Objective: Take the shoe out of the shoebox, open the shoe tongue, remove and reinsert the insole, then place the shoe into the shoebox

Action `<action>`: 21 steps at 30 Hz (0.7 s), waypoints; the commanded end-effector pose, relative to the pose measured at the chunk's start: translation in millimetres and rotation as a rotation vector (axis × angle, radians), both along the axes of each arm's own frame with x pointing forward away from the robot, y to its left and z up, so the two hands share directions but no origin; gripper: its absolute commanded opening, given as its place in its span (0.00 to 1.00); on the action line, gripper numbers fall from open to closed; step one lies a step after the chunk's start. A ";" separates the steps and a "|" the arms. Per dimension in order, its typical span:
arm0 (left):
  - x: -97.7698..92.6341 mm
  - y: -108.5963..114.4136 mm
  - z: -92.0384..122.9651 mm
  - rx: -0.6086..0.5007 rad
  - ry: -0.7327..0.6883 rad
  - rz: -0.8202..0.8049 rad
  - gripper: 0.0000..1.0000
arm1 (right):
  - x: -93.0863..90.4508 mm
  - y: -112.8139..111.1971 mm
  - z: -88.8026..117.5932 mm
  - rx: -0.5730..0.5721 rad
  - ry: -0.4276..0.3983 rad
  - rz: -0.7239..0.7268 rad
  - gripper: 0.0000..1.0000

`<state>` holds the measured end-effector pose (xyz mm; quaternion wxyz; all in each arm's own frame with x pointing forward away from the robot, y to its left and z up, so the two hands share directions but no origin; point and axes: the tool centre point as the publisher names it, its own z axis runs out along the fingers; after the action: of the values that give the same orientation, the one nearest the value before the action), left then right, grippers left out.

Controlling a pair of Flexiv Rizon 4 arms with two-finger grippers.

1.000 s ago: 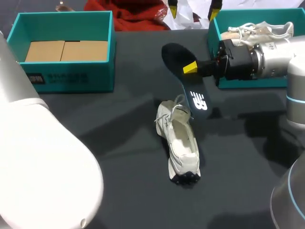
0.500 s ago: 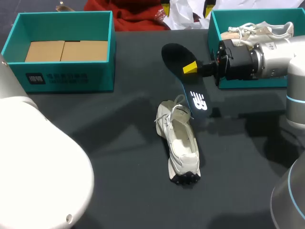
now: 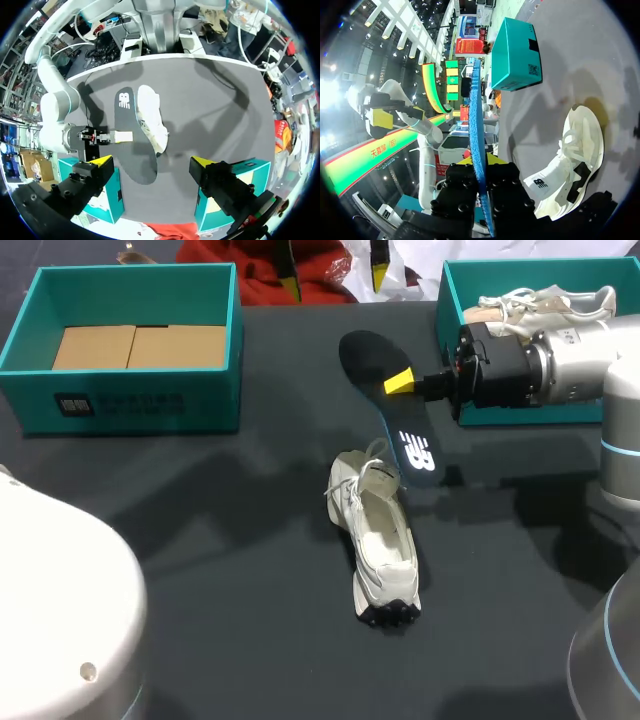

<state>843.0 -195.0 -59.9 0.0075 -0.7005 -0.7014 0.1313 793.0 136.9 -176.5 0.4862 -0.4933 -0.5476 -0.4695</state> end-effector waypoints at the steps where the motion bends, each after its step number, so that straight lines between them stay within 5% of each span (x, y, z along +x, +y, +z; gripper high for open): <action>1: -5.1 9.6 -3.1 -0.439 -0.005 0.087 1.00 | -0.1 0.6 -0.4 0.000 0.000 0.000 0.00; 8: -8.1 8.3 -5.1 -0.437 -0.035 0.083 1.00 | -0.1 0.6 -0.4 0.000 0.000 0.000 0.00; 21: -24.5 29.4 -31.0 -0.803 -0.159 0.188 1.00 | -0.1 0.6 -0.4 0.000 0.000 0.000 0.00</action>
<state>829.8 -172.0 -85.2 -0.1506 -0.6686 -0.6969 0.2113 792.9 136.8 -176.5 0.4861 -0.4934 -0.5477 -0.4694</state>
